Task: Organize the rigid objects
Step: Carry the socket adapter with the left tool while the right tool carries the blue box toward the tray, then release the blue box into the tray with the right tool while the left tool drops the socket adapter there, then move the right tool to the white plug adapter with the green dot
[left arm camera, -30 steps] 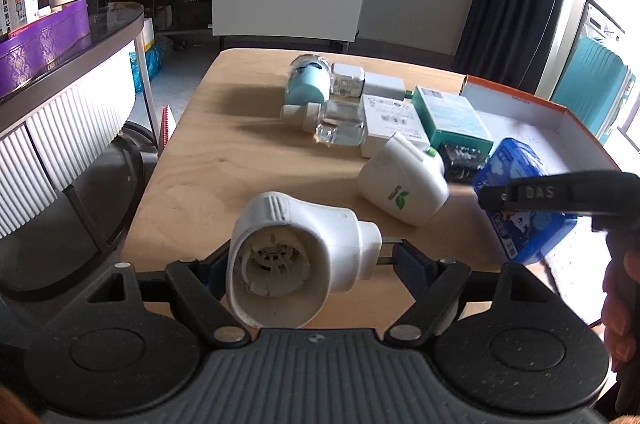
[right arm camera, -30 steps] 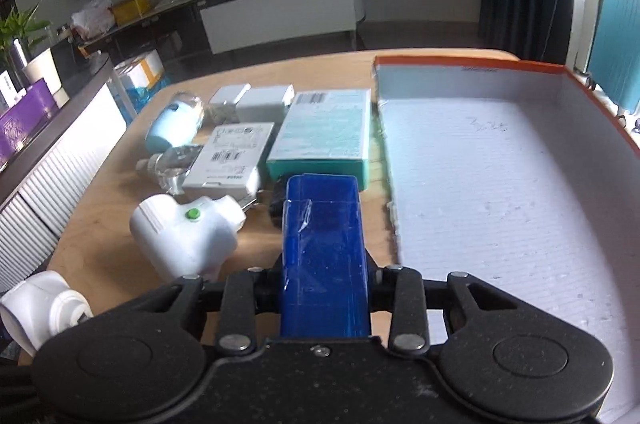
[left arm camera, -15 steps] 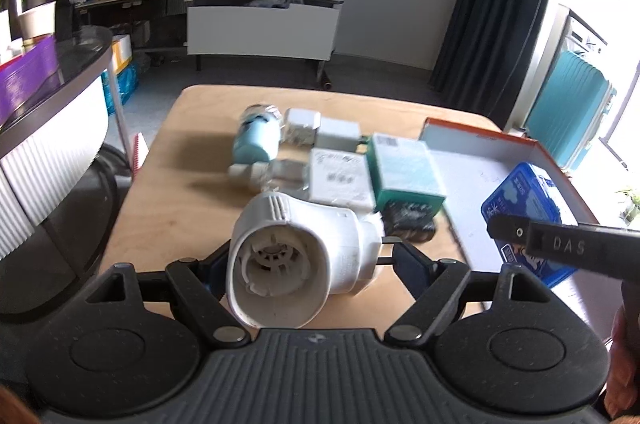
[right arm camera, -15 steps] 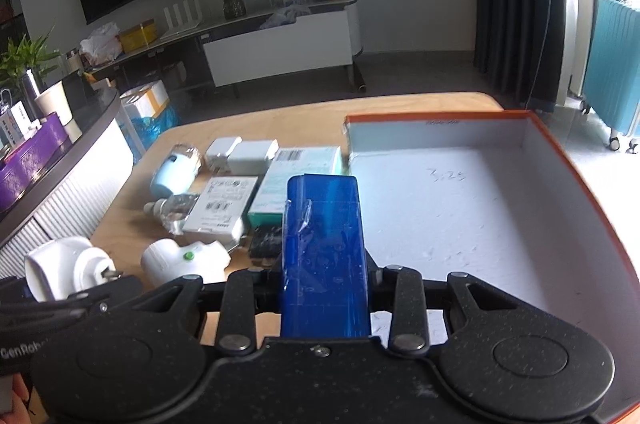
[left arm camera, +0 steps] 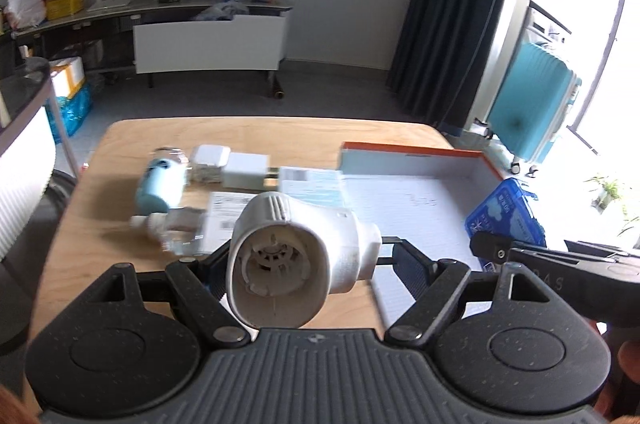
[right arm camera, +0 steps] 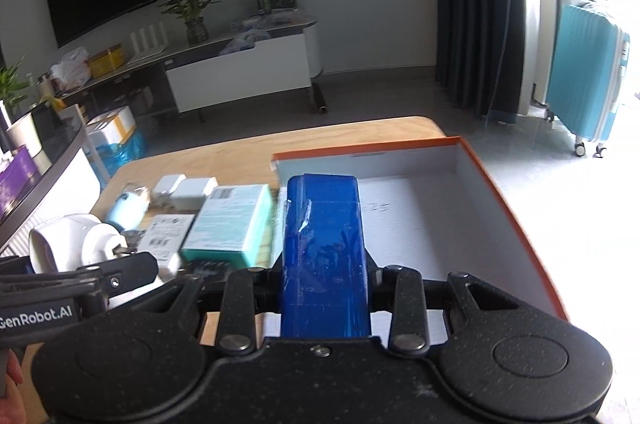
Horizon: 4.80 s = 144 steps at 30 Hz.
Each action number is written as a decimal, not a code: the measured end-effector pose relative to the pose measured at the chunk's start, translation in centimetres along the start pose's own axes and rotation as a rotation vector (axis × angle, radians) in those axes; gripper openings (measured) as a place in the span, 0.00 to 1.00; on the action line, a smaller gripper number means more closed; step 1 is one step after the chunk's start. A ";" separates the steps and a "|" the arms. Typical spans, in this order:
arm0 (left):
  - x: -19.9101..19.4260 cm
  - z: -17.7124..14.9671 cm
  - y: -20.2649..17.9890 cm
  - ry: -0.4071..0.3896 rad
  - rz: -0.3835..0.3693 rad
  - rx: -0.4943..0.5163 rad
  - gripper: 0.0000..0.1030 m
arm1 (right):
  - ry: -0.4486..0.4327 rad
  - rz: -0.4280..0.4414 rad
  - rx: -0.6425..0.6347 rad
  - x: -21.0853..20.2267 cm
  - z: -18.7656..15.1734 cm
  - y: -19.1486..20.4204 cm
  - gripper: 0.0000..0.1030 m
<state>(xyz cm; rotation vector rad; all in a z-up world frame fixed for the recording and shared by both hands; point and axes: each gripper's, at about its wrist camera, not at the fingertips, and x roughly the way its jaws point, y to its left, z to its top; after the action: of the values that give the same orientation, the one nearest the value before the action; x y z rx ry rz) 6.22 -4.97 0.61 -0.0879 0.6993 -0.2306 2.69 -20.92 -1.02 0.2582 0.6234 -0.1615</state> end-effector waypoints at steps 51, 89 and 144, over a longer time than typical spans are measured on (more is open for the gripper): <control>6.0 4.1 -9.7 0.005 -0.053 0.081 0.80 | -0.041 -0.131 -0.047 2.1 4.8 -8.7 0.39; 12.1 5.3 -9.9 0.067 -0.041 0.054 0.80 | -0.129 -0.153 -0.069 5.2 8.0 -12.4 0.74; 1.0 2.3 -0.3 0.022 0.119 -0.030 0.96 | -0.092 -0.019 -0.143 -0.8 2.3 -0.2 0.76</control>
<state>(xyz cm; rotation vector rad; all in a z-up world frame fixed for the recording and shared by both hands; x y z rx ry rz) 8.43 -5.46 1.79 -0.0723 0.7279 -0.1076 3.30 -21.69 1.23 0.1057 0.5435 -0.1455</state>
